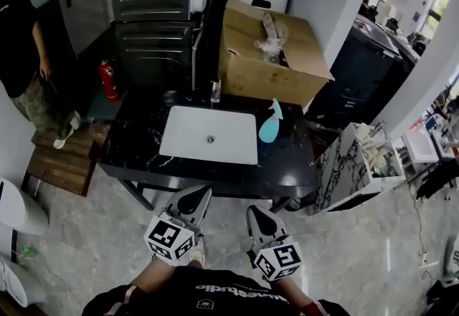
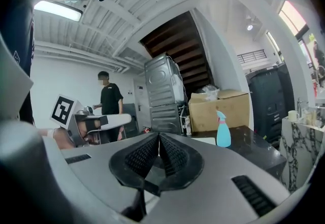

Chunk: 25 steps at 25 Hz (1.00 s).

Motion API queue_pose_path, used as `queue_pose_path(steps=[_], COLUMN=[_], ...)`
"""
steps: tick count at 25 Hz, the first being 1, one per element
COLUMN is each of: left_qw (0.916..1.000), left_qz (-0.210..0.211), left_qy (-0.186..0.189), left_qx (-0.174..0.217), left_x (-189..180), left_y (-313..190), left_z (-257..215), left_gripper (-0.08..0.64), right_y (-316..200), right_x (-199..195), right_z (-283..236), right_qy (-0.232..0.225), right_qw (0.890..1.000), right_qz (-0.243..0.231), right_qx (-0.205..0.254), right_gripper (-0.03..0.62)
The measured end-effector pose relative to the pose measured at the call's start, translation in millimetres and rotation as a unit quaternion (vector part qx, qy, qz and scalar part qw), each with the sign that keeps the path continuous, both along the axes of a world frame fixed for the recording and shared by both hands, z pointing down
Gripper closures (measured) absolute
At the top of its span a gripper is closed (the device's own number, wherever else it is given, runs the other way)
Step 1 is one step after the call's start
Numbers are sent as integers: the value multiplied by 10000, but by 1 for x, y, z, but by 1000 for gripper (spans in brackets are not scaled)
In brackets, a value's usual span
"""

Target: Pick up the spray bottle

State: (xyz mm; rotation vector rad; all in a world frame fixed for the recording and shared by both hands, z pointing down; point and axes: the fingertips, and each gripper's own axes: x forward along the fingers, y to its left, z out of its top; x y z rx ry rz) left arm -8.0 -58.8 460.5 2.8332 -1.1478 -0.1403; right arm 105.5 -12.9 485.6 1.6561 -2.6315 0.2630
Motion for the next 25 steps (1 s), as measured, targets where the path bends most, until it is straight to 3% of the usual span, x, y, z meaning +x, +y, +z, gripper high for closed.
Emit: queue_pose_path(steps=[11, 20, 25], left_qw=[9993, 9980, 9974], left_qz=[315, 624, 717], left_qy=[-21, 82, 56], left_qx=[216, 66, 77], left_x=[-40, -31, -16], left_y=[-146, -194, -215], left_z=[-18, -10, -7], left_gripper=[545, 545, 545], right_y=[-141, -196, -222], right_x=[-39, -31, -16], right_z=[-38, -54, -58], right_qy=[110, 252, 341], right_qw=[9985, 9970, 9961], right_qz=[344, 424, 461], right_qx=[409, 590, 666], right_gripper=[554, 549, 474])
